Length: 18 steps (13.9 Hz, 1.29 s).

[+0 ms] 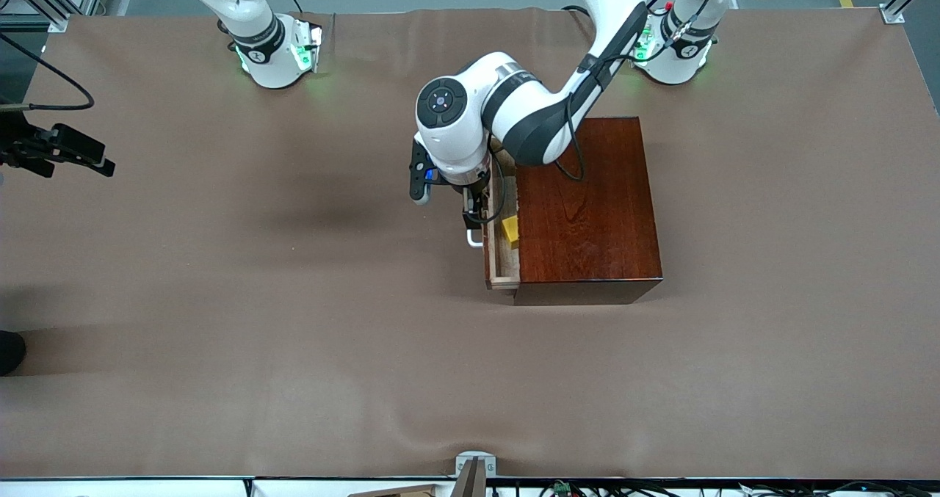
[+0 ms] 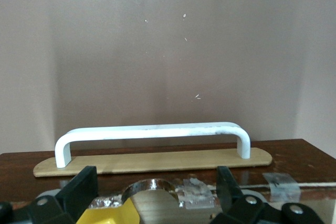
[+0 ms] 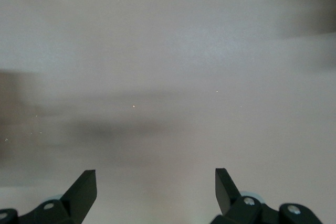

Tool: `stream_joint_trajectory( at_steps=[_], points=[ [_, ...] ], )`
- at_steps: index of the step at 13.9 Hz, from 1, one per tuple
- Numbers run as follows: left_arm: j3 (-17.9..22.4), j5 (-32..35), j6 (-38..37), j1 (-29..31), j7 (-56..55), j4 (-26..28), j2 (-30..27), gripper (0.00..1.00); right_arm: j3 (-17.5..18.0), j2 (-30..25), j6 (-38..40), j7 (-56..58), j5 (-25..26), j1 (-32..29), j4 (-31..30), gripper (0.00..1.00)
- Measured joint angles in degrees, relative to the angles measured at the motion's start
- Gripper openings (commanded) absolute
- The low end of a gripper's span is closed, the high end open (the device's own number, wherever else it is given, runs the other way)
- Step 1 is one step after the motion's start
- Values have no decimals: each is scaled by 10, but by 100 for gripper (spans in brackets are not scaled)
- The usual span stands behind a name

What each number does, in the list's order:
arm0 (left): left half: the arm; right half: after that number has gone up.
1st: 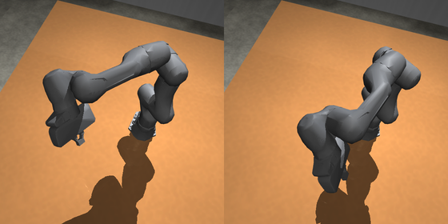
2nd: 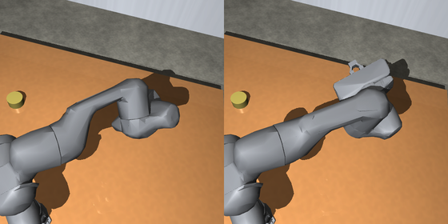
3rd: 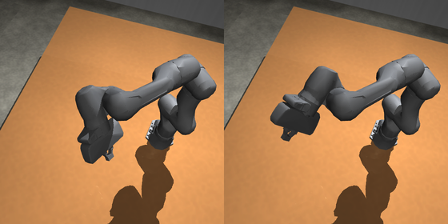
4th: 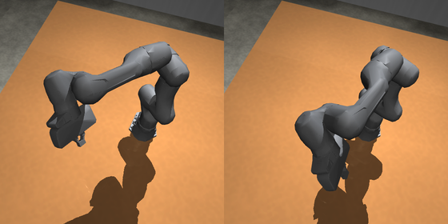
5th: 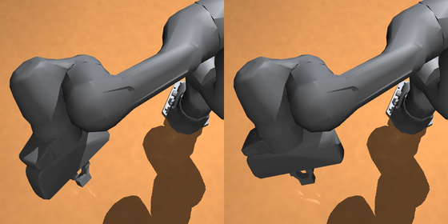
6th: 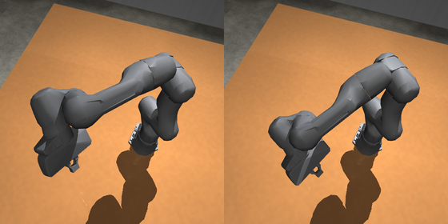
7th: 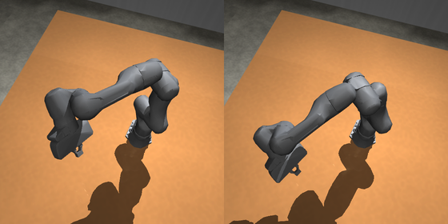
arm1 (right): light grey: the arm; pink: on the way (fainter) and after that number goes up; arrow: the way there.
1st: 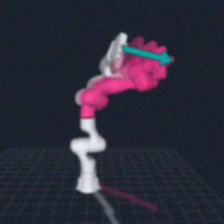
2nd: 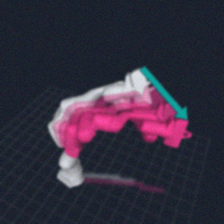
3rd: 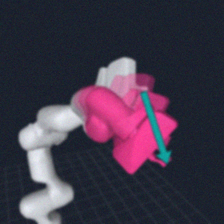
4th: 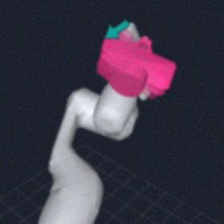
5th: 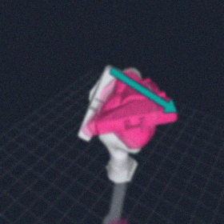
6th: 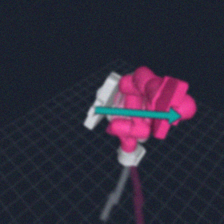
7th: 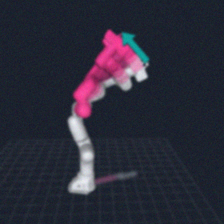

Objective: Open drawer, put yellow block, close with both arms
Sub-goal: 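Push the drawer shut into the box with the left gripper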

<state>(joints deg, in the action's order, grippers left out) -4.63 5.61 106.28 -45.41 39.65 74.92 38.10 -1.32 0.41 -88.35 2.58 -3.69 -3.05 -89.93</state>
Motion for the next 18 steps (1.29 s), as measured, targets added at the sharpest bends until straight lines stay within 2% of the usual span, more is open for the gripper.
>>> stream_joint_trajectory(
  at_steps=[10, 18],
  points=[
    [0, 0, 18, 6, -2, 1, 7, 100, 0, 0, 0, 0, 0, 0, 1, 100],
    [3, 43, -68, 10, 15, 1, 7, 100, 0, 0, 0, 0, 0, 0, 1, 100]
  ],
)
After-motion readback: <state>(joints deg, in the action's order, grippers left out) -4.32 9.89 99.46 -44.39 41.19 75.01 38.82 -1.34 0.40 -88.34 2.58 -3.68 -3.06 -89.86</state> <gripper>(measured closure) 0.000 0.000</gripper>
